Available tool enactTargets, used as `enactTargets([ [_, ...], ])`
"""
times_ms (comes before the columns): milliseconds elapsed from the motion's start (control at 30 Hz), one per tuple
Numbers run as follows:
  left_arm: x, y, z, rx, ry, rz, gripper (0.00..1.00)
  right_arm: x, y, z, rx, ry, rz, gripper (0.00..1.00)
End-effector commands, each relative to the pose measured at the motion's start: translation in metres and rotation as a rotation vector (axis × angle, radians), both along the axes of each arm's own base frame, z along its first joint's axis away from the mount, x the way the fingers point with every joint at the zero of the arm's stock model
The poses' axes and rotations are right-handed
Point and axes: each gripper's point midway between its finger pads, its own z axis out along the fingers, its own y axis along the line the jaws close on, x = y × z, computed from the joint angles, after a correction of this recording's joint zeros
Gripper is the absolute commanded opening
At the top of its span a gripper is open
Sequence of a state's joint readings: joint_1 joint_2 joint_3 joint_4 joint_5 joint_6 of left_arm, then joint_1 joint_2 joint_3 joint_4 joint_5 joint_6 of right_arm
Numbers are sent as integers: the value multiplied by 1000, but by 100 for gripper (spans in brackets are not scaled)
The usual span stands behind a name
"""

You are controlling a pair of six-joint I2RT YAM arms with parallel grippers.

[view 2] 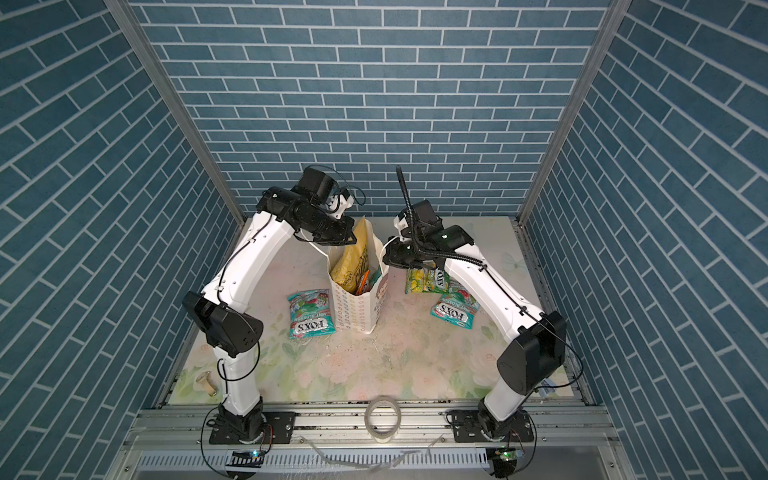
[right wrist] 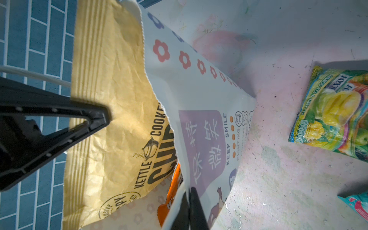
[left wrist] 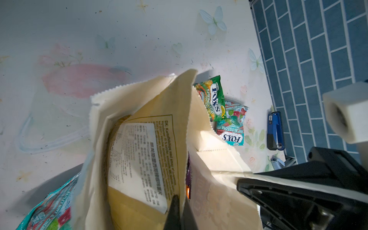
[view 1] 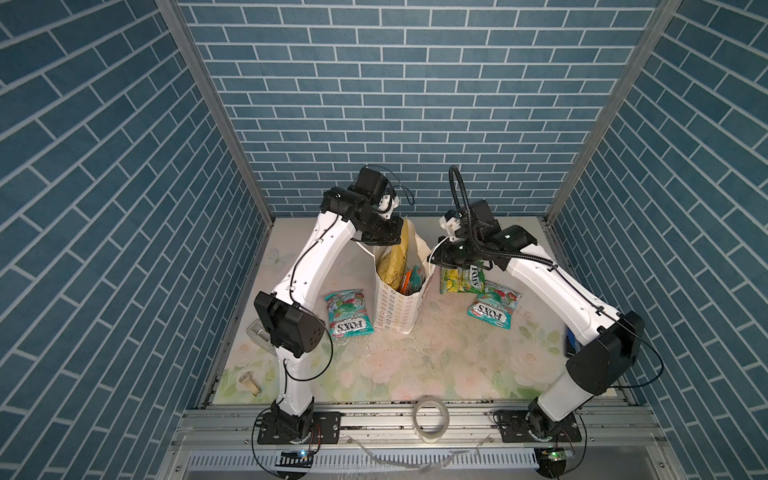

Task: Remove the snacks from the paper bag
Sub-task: 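Grasp the top edge of the yellow chips bag with the left gripper, then lift the yellow chips bag up out of the paper bag with left gripper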

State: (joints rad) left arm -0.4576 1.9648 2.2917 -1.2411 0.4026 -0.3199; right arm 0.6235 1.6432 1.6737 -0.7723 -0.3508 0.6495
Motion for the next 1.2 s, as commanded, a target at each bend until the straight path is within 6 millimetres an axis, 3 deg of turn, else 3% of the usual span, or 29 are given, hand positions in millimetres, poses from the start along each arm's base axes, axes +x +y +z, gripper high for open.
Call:
enactTargets([
  [0,2,-7,32,-110,-65,-1,0,2,9,20,34,-49,28,0],
  [700,12,2,65,-306,-58,38,0,4,12,21,23,-58,38,0],
  [967,13,9,66,-297,-57,52,0,5,13,20,21,-59,38,0],
  [1167,15,11,88,-385,-83,51,0,6,12,21,16,-60,36,0],
])
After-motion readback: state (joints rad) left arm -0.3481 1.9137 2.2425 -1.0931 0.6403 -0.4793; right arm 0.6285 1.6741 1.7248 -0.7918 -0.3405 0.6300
